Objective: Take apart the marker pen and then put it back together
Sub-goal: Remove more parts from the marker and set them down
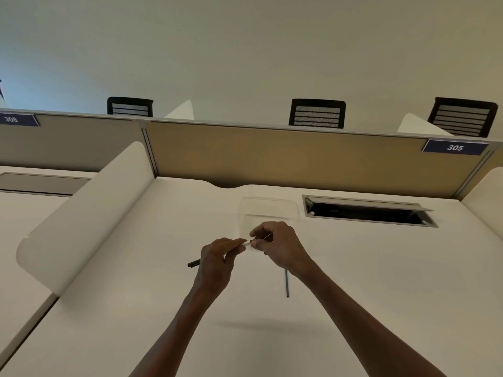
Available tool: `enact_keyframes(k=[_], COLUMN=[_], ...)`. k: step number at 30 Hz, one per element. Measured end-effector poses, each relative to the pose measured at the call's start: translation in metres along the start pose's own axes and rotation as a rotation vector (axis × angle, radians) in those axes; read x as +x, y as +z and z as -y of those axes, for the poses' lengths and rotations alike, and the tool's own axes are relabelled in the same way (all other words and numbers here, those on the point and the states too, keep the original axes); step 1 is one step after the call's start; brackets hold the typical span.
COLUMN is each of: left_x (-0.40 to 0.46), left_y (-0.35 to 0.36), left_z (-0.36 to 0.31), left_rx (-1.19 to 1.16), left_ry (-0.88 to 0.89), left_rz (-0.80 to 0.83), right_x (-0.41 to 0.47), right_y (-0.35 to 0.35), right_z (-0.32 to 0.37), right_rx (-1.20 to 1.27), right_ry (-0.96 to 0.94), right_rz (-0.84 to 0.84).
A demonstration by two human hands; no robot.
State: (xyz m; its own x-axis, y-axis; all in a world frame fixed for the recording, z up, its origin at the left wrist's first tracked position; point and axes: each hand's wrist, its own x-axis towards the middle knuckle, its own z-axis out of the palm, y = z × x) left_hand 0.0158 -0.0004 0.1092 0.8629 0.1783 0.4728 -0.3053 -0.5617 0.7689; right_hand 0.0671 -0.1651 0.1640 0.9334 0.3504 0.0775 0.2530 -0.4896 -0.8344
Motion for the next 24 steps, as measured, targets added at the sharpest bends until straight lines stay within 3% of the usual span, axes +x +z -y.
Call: enact_keyframes(k=[8,17,21,24], left_x=[0.001,-0.001,0.0,0.0], left_y=[0.001,0.002,0.002,0.001], left_z=[-0.002,0.0,0.0,0.0], left_rx=[-0.011,-0.017,-0.021,-0.023], left_ry=[-0.008,-0.023,-0.024,-0.032], left_rz=[-0.007,0.01,-0.007,-0.003], right_x=[0.002,-0.002,-0.003,0.001], right_y=[-0.001,-0.003,-0.006,-0.007], right_z=[0.005,0.005,0.007,0.011], right_rx=[-0.149,-0.09,-0.002,-0.093], right_ry=[0.114,0.028,0.071,0.136], right_rz=[-0.051,-0.032,-0.009,-0.013])
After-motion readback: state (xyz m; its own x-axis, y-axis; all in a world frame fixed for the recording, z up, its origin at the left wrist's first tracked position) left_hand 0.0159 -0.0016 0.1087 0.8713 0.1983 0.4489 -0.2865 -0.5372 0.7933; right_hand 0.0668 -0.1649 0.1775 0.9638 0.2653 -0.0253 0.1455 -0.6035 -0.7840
